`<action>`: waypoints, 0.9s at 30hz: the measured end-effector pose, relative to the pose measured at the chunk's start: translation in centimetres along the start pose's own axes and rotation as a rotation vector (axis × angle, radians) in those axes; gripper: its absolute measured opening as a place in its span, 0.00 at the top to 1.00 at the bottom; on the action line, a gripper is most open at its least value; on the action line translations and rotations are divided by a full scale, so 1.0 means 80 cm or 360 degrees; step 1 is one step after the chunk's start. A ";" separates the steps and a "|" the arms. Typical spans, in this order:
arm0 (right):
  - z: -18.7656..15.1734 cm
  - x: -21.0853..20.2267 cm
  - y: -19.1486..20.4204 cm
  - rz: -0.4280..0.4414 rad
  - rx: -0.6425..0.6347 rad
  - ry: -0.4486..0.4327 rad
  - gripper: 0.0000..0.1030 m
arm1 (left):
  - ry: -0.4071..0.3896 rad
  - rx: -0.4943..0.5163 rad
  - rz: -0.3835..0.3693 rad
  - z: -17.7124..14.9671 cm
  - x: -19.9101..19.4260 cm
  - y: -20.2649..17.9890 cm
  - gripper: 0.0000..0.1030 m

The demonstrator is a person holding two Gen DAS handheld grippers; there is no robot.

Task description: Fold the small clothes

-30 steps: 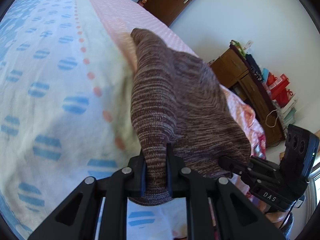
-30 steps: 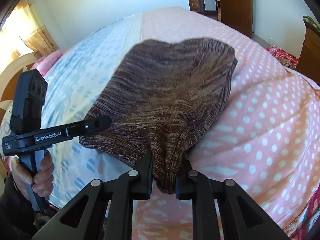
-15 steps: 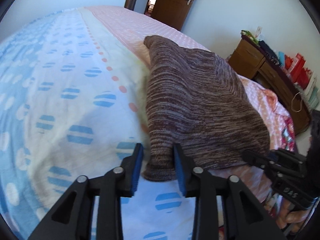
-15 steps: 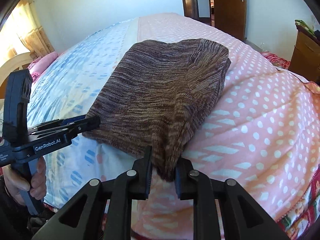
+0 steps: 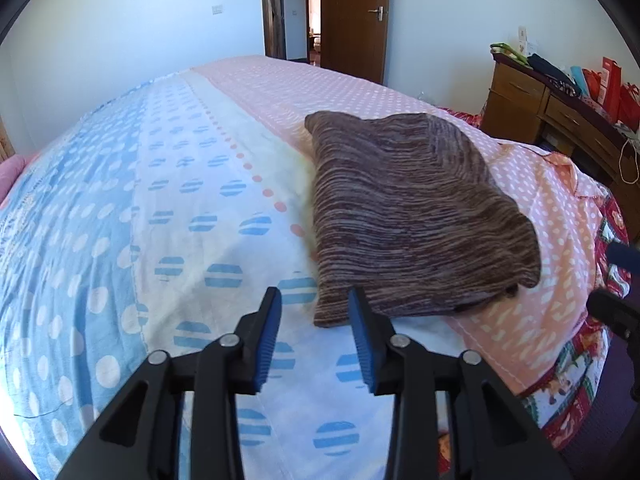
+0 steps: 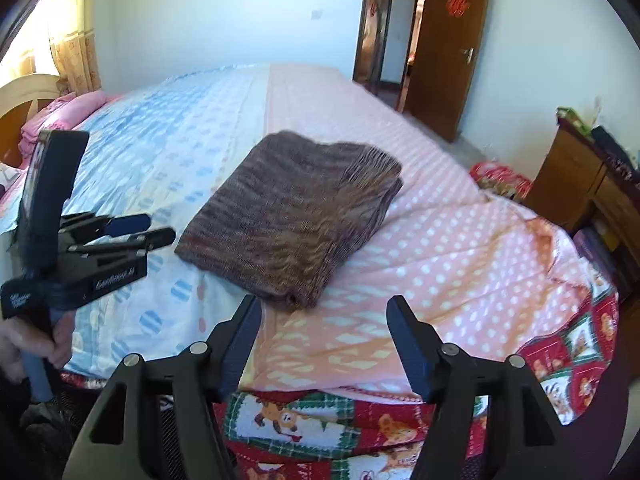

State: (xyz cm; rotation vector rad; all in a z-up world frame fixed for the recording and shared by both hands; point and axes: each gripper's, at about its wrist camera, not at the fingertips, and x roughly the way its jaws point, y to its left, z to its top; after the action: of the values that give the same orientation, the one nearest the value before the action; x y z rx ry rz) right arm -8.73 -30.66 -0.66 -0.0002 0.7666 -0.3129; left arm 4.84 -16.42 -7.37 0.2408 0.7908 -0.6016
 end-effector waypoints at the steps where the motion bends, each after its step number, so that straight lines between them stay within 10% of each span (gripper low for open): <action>1: 0.001 -0.002 0.000 -0.0017 0.0002 -0.0011 0.36 | -0.0015 0.0003 0.0007 -0.001 -0.005 -0.003 0.46; 15: 0.008 -0.055 0.006 -0.0205 -0.0142 -0.0090 0.35 | 0.0084 0.0054 -0.0133 -0.021 -0.044 -0.046 0.43; 20: 0.007 -0.092 0.004 -0.0298 -0.0182 -0.0248 0.35 | -0.0114 0.0083 -0.0064 -0.011 -0.086 -0.053 0.38; 27: 0.016 -0.154 0.007 -0.0293 -0.0090 -0.0649 0.23 | -0.0583 0.0065 0.0192 0.006 -0.166 -0.044 0.05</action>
State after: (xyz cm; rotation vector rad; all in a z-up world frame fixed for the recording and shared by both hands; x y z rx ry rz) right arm -16.07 -26.87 8.59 -0.1835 0.3703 -0.4496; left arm -4.21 -13.93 2.68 0.2065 0.4080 -0.5285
